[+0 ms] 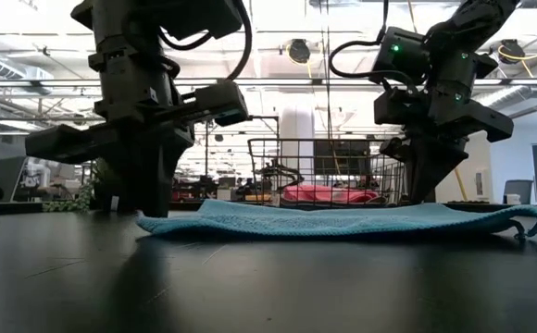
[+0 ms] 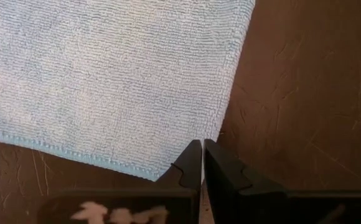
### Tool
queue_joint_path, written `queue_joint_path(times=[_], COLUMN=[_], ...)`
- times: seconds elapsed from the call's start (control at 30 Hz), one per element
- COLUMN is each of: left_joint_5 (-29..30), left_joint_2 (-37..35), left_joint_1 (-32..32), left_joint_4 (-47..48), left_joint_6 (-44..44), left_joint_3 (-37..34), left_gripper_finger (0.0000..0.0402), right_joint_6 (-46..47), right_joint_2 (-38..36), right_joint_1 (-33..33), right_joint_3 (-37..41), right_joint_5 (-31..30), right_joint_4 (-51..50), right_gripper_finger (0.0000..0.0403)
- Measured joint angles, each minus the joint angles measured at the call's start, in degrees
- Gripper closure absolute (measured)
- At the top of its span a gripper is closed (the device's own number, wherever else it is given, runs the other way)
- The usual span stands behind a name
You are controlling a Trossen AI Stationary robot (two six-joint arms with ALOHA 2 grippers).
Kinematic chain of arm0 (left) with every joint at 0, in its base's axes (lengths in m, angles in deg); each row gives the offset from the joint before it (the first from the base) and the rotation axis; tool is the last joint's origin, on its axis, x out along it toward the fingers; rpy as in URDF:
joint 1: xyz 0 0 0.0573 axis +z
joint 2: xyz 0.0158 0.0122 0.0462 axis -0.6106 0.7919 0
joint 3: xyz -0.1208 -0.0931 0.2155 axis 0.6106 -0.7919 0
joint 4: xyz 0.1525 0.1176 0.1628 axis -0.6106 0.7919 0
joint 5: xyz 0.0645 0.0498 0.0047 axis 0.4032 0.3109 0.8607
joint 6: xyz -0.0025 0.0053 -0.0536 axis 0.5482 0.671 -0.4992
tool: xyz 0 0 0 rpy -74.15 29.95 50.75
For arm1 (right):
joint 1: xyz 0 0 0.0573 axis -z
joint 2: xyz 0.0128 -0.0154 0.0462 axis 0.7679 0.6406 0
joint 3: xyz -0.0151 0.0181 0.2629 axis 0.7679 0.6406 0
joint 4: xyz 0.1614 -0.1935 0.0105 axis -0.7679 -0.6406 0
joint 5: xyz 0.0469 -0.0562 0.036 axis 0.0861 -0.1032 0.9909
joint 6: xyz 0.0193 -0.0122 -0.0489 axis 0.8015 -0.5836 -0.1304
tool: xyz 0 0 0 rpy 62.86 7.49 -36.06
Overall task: Fold microfiber towels
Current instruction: Fold the right blue towel
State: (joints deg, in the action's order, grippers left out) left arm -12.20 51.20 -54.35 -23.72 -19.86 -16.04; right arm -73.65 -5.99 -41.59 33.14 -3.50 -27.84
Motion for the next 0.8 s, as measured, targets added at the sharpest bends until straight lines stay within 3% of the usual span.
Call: queue_joint_path(times=[0.43,0.8], left_joint_5=[5.5,6.7], left_joint_2=[-0.1,-0.2], left_joint_1=[-0.8,0.6], left_joint_4=[13.9,14.1], left_joint_6=[2.6,6.0], left_joint_3=[10.0,11.2], left_gripper_finger=[0.04,0.0401], right_joint_6=[0.0,2.0], right_joint_2=[-2.9,-23.3], right_joint_1=[0.0,0.0], right_joint_3=[0.0,-4.2], right_joint_5=[-0.2,-4.7], right_joint_4=[-0.4,-1.3], right_gripper_finger=[0.0394,0.0401])
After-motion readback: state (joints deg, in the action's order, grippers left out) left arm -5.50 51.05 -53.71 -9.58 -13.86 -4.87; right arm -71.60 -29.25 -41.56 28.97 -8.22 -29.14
